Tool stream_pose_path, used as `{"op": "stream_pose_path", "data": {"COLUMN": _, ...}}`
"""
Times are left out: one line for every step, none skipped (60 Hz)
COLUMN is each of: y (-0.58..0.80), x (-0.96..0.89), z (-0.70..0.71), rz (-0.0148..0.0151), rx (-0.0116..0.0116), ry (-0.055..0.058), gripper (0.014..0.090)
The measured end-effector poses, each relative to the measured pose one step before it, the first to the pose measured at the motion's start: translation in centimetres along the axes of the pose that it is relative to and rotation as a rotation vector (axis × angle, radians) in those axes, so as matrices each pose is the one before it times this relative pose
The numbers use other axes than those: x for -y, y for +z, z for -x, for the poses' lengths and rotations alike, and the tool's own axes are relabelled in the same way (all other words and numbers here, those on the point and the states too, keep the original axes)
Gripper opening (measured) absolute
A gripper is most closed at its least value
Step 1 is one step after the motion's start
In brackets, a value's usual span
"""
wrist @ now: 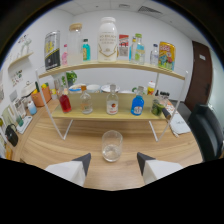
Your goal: Make me a cup of Mojito.
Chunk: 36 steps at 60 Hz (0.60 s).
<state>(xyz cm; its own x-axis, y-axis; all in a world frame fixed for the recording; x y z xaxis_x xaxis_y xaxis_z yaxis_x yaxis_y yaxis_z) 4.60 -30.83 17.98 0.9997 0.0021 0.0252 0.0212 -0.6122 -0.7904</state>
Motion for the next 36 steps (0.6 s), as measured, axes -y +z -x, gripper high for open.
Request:
{"op": "stream_pose_path", "data": {"y": -0.027, "x": 0.023, "z": 0.047, "rz": -0.00010, "rx": 0.00165, "ry": -0.0005, "gripper": 0.0862}}
{"op": "stream_pose_path", "data": {"y": -0.039, "x": 0.034, "z": 0.046, "rz": -0.00046, "rx": 0.00124, "ry": -0.0007, "gripper": 0.0861}}
{"op": "stream_pose_path", "data": {"y": -0.062, "x": 0.044, "z": 0.022, "rz": -0.00082, "rx": 0.00024, "ry": -0.0008, "gripper": 0.0862}}
{"op": "stream_pose_path", "data": {"y": -0.063, "x": 0.044, "z": 0.000, "rz": -0.00098, "rx": -0.00082, "ry": -0.0011, "gripper": 0.0861}}
{"op": "stream_pose_path", "data": {"y": -0.085, "x": 0.032, "z": 0.035, "rz": -0.00076, "rx": -0.00026, "ry": -0.0010, "gripper": 0.0861}}
{"op": "stream_pose_path", "data": {"y": -0.092, "x": 0.026, "z": 0.042, "rz": -0.00062, "rx": 0.00093, "ry": -0.0016, "gripper": 0.0862}}
{"op": "stream_pose_path", "data": {"y": -0.087, "x": 0.005, "z": 0.100, "rz": -0.00093, "rx": 0.00168, "ry": -0.0011, "gripper": 0.0862}}
{"op": "stream_pose_path", "data": {"y": -0.059, "x": -0.018, "z": 0.094, "rz": 0.00019, "rx": 0.00119, "ry": -0.0001, "gripper": 0.0861}}
{"op": "stream_pose_path", "data": {"y": 0.088, "x": -0.014, "z": 0.070, "rz": 0.00074, "rx": -0.00018, "ry": 0.0009, "gripper": 0.0861}}
{"op": "stream_pose_path", "data": {"y": -0.075, "x": -0.039, "z": 0.036, "rz": 0.00166, "rx": -0.00057, "ry": 0.0012, "gripper": 0.0862}}
{"op": "stream_pose_path", "data": {"y": -0.045, "x": -0.110, "z": 0.017, "rz": 0.00203, "rx": -0.00021, "ry": 0.0015, "gripper": 0.0861}}
{"op": "stream_pose_path", "data": {"y": -0.072, "x": -0.088, "z": 0.056, "rz": 0.00146, "rx": -0.00030, "ry": 0.0014, "gripper": 0.0861}}
{"op": "stream_pose_path", "data": {"y": -0.063, "x": -0.117, "z": 0.012, "rz": 0.00112, "rx": 0.00026, "ry": 0.0014, "gripper": 0.0863}}
{"op": "stream_pose_path", "data": {"y": -0.076, "x": -0.156, "z": 0.087, "rz": 0.00193, "rx": 0.00000, "ry": 0.0010, "gripper": 0.0862}}
{"op": "stream_pose_path", "data": {"y": -0.073, "x": -0.132, "z": 0.070, "rz": 0.00252, "rx": -0.00049, "ry": 0.0008, "gripper": 0.0861}}
{"op": "stream_pose_path", "data": {"y": -0.038, "x": -0.150, "z": 0.058, "rz": 0.00232, "rx": -0.00111, "ry": 0.0006, "gripper": 0.0862}}
{"op": "stream_pose_path", "data": {"y": -0.059, "x": -0.175, "z": 0.032, "rz": 0.00261, "rx": -0.00148, "ry": 0.0003, "gripper": 0.0862}}
{"op": "stream_pose_path", "data": {"y": -0.066, "x": -0.182, "z": 0.067, "rz": 0.00281, "rx": -0.00120, "ry": 0.0000, "gripper": 0.0861}}
{"op": "stream_pose_path", "data": {"y": -0.064, "x": -0.178, "z": 0.027, "rz": 0.00305, "rx": -0.00120, "ry": -0.0005, "gripper": 0.0862}}
{"op": "stream_pose_path", "data": {"y": -0.078, "x": -0.185, "z": -0.002, "rz": 0.00293, "rx": -0.00152, "ry": -0.0001, "gripper": 0.0863}}
{"op": "stream_pose_path", "data": {"y": -0.076, "x": -0.213, "z": -0.055, "rz": 0.00320, "rx": -0.00169, "ry": -0.0002, "gripper": 0.0862}}
{"op": "stream_pose_path", "data": {"y": -0.070, "x": -0.219, "z": -0.049, "rz": 0.00388, "rx": -0.00179, "ry": 0.0000, "gripper": 0.0860}}
{"op": "stream_pose_path", "data": {"y": -0.081, "x": -0.220, "z": -0.073, "rz": 0.00431, "rx": -0.00237, "ry": 0.0008, "gripper": 0.0861}}
{"op": "stream_pose_path", "data": {"y": -0.077, "x": -0.217, "z": -0.056, "rz": 0.00382, "rx": -0.00225, "ry": 0.0011, "gripper": 0.0862}}
{"op": "stream_pose_path", "data": {"y": -0.100, "x": -0.242, "z": -0.066, "rz": 0.00345, "rx": -0.00238, "ry": 0.0016, "gripper": 0.0862}}
{"op": "stream_pose_path", "data": {"y": -0.072, "x": -0.207, "z": -0.122, "rz": 0.00353, "rx": -0.00149, "ry": 0.0012, "gripper": 0.0862}}
{"op": "stream_pose_path", "data": {"y": -0.076, "x": -0.226, "z": -0.102, "rz": 0.00353, "rx": -0.00062, "ry": 0.0017, "gripper": 0.0860}}
{"op": "stream_pose_path", "data": {"y": -0.098, "x": -0.223, "z": -0.115, "rz": 0.00354, "rx": 0.00021, "ry": 0.0013, "gripper": 0.0858}}
{"op": "stream_pose_path", "data": {"y": -0.076, "x": -0.238, "z": -0.126, "rz": 0.00411, "rx": 0.00055, "ry": 0.0010, "gripper": 0.0859}}
{"op": "stream_pose_path", "data": {"y": -0.057, "x": -0.251, "z": -0.145, "rz": 0.00462, "rx": 0.00067, "ry": 0.0008, "gripper": 0.0861}}
{"op": "stream_pose_path", "data": {"y": -0.075, "x": -0.218, "z": -0.166, "rz": 0.00411, "rx": 0.00075, "ry": 0.0008, "gripper": 0.0861}}
{"op": "stream_pose_path", "data": {"y": -0.075, "x": -0.167, "z": -0.204, "rz": 0.00237, "rx": 0.00087, "ry": 0.0006, "gripper": 0.0860}}
{"op": "stream_pose_path", "data": {"y": -0.093, "x": -0.137, "z": -0.290, "rz": 0.00121, "rx": -0.00001, "ry": 0.0010, "gripper": 0.0860}}
{"op": "stream_pose_path", "data": {"y": -0.032, "x": -0.120, "z": -0.314, "rz": 0.00140, "rx": -0.00130, "ry": 0.0007, "gripper": 0.0859}}
{"op": "stream_pose_path", "data": {"y": -0.076, "x": -0.131, "z": -0.344, "rz": 0.00239, "rx": -0.00226, "ry": 0.0005, "gripper": 0.0860}}
{"op": "stream_pose_path", "data": {"y": -0.067, "x": -0.085, "z": -0.372, "rz": 0.00176, "rx": -0.00191, "ry": 0.0008, "gripper": 0.0858}}
